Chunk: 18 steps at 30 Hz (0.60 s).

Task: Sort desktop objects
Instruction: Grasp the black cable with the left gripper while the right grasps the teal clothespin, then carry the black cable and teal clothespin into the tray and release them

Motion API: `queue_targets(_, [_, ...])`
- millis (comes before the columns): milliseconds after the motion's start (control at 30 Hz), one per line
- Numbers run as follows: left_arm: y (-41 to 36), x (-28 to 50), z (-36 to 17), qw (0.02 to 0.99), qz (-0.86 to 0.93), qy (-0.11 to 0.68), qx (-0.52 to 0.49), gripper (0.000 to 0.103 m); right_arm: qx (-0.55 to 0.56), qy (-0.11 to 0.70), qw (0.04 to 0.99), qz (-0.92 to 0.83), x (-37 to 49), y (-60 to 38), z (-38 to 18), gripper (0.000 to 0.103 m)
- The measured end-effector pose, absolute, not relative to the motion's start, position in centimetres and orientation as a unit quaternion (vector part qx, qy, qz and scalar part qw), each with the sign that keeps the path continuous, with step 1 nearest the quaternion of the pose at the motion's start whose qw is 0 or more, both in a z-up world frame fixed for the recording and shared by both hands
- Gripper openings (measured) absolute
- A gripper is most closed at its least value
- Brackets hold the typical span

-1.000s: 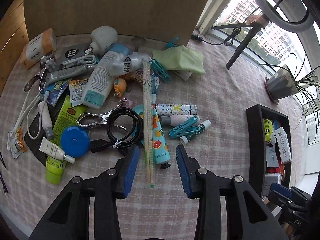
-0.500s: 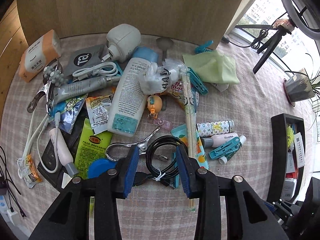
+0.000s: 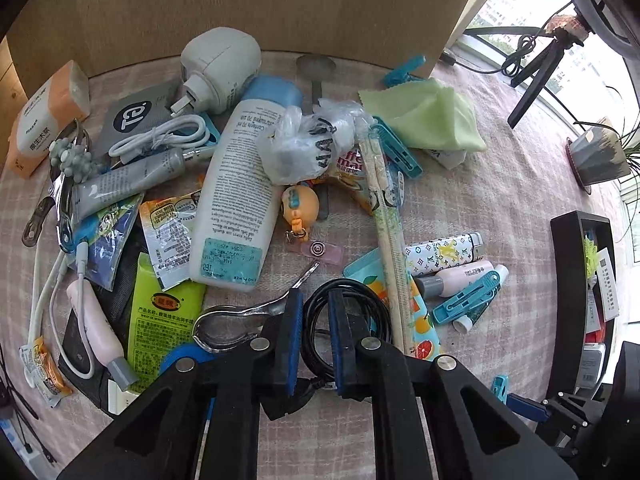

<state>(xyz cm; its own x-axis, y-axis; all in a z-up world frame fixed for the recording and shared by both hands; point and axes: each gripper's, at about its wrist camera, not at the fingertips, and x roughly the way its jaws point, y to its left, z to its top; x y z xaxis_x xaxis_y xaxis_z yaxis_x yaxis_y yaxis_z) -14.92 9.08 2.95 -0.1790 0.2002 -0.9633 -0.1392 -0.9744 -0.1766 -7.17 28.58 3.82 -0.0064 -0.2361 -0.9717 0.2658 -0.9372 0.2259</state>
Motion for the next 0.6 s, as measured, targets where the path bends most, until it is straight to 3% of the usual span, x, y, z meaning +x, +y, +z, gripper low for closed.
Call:
queue_targets(67, [8.6,-14.7,3.0,0.117,0.766,-0.028,-0.632,0.007,0.682,0.01,0.177,-0.71,-7.1,28.7,3.8,0.027])
queue_targets(600, [6.4,-7.9,3.7,0.107,0.774,-0.066,-0.621,0.005,0.672,-0.002,0.177,-0.719,-6.0,32.5,4.7,0.027])
